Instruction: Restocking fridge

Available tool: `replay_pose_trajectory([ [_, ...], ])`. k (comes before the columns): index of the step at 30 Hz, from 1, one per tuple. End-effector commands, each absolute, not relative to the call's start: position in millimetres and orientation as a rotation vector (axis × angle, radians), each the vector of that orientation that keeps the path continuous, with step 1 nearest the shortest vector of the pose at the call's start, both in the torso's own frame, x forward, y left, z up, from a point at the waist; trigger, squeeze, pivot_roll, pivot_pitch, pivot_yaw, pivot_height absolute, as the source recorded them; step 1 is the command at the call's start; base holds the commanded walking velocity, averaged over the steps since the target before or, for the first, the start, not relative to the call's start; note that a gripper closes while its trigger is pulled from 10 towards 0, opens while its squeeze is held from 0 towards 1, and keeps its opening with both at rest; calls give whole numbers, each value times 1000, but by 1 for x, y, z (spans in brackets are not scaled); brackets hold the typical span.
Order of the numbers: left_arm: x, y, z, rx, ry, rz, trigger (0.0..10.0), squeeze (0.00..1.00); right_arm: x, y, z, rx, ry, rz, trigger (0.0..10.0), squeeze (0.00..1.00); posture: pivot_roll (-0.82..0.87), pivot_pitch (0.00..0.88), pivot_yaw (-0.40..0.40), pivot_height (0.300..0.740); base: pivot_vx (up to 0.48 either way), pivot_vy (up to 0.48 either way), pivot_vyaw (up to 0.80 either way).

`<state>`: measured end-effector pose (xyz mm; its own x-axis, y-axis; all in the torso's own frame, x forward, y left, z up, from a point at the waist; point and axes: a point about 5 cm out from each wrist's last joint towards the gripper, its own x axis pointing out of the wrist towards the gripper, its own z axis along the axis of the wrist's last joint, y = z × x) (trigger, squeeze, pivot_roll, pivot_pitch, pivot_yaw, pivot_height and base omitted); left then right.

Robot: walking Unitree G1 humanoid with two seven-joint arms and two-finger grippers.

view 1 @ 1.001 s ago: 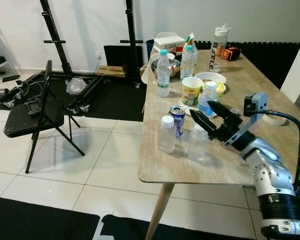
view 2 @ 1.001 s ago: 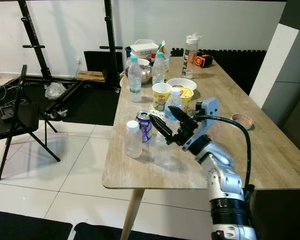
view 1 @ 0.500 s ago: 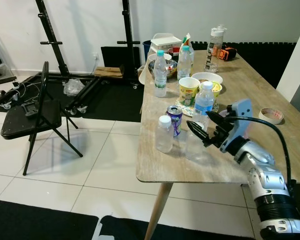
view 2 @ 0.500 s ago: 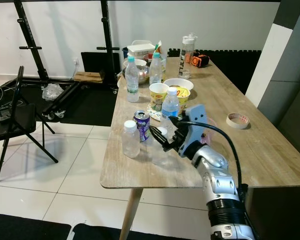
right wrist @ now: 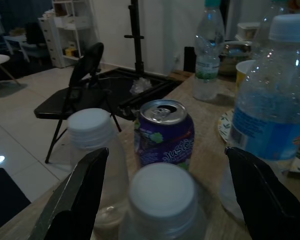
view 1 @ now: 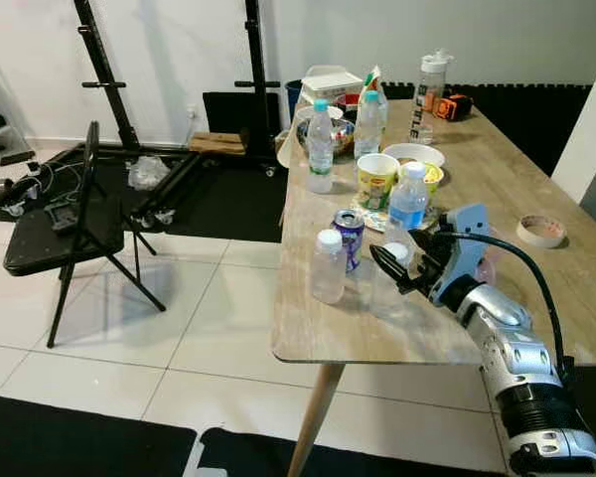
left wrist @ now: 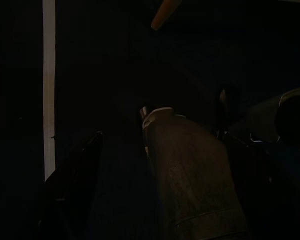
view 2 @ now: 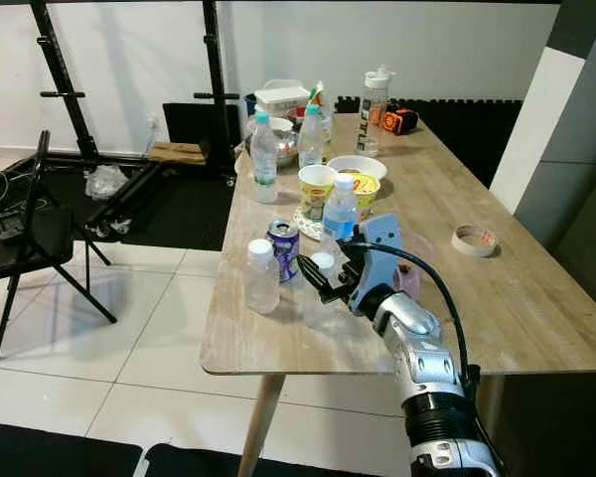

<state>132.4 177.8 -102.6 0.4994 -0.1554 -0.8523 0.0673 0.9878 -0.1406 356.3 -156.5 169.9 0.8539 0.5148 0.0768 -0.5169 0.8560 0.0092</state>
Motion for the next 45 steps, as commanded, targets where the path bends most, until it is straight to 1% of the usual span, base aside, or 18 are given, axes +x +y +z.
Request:
replay_pose_trajectory([
  [1, 128, 177, -104, -96, 1053, -136, 10000, 0, 356, -149, 168, 28, -67, 565, 10000, 0, -91, 12, 4, 740, 0, 0, 0],
  [8, 128, 177, -104, -92, 1053, -138, 10000, 0, 354, -137, 163, 47, -57, 597, 10000, 0, -88, 1, 1, 740, 0, 0, 0],
  [13, 130, 176, -104, -96, 1048, -140, 10000, 0, 354, -132, 156, 36, -34, 583, 10000, 0, -88, 1, 1, 740, 0, 0, 0],
  [16, 129, 175, -104, -100, 1049, -141, 10000, 0, 357, -134, 149, 21, -7, 535, 10000, 0, -88, 1, 1, 740, 0, 0, 0],
  [24, 125, 177, -105, -99, 1058, -135, 10000, 0, 360, -145, 152, 26, -11, 492, 10000, 0, -84, 9, -1, 740, 0, 0, 0],
  [29, 125, 177, -105, -100, 1057, -133, 10000, 0, 362, -145, 156, 47, -32, 483, 10000, 0, -84, 9, -1, 740, 0, 0, 0],
  [37, 128, 175, -104, -104, 1050, -140, 10000, 0, 363, -144, 154, 9, -20, 475, 10000, 0, -86, 9, -1, 740, 0, 0, 0],
  [44, 128, 175, -104, -104, 1049, -141, 10000, 0, 365, -140, 154, 15, -18, 475, 9961, 0, -86, 10, -1, 740, 0, 0, 0],
  [45, 128, 175, -104, -104, 1049, -141, 10000, 0, 365, -140, 154, 18, -21, 474, 7725, 0, -86, 10, -1, 740, 0, 0, 0],
])
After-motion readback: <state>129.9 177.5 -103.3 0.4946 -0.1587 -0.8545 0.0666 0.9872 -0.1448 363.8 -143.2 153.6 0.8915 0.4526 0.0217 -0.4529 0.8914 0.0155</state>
